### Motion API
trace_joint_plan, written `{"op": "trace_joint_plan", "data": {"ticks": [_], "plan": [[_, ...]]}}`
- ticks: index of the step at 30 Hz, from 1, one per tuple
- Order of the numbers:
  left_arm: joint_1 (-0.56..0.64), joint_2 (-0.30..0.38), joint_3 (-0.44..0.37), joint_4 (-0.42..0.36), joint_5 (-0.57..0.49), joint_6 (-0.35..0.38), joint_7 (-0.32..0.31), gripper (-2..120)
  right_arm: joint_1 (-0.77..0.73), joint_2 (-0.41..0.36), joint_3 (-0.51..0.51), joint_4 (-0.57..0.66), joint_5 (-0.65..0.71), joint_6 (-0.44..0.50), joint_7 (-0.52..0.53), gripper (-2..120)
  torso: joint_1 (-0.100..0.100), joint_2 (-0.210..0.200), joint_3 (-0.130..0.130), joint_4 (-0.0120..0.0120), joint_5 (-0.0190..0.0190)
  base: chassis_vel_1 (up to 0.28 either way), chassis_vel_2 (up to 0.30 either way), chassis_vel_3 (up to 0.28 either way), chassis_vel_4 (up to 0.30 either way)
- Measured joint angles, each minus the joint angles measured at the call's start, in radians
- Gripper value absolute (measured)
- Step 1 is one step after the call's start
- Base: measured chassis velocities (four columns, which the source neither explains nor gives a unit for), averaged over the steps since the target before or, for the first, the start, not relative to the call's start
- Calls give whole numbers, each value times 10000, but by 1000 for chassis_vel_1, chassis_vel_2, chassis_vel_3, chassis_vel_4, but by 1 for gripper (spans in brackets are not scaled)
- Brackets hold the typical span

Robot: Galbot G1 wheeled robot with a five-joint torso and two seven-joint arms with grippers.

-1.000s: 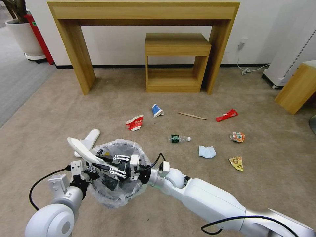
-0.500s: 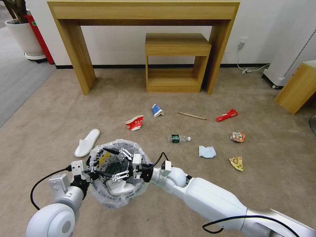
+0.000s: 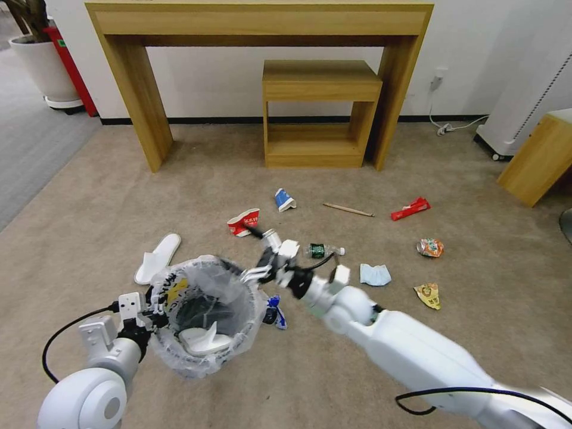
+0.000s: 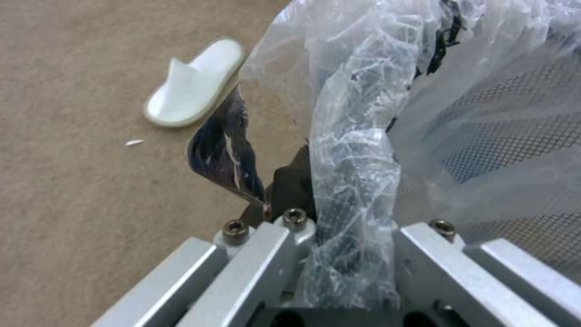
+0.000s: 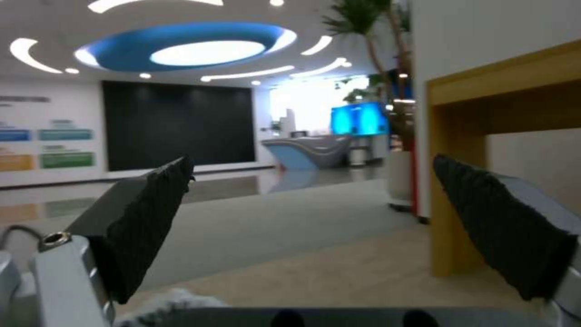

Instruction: Pick up the trash bin and place the garbage on the floor into it.

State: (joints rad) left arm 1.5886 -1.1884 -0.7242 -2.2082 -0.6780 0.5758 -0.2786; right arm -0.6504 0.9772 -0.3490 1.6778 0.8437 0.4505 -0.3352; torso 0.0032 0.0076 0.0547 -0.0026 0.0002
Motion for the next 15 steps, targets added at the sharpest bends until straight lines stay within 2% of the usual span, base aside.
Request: {"op": "trace_joint_plan", "data": {"ticks": [6, 8, 11, 12, 15], "plan": [[95, -3, -151, 101, 20, -16, -55, 1, -608, -456, 884, 405, -180, -129, 492, 100, 1, 0, 0, 2, 0, 0, 0, 0, 0], [110, -11, -210, 156, 0, -25, -118, 1, -1152, -718, 1541, 656, -198, -213, 694, 100, 0, 1, -1, 5, -1, 0, 0, 0, 0], [98, -11, -214, 179, -16, -25, -136, 1, -1297, -774, 1709, 713, -202, -233, 741, 100, 0, 0, -1, 5, 0, 0, 0, 0, 0], [97, -16, -287, 237, -77, -36, -192, 1, -1970, -1068, 2492, 906, -267, -264, 939, 100, 0, 1, -1, -6, -3, 0, 0, 0, 0], [231, -100, -497, 197, -108, -77, -215, 1, -2348, -1253, 3070, 965, -328, -230, 1094, 100, 0, 1, -1, 2, 2, 0, 0, 0, 0]]}}
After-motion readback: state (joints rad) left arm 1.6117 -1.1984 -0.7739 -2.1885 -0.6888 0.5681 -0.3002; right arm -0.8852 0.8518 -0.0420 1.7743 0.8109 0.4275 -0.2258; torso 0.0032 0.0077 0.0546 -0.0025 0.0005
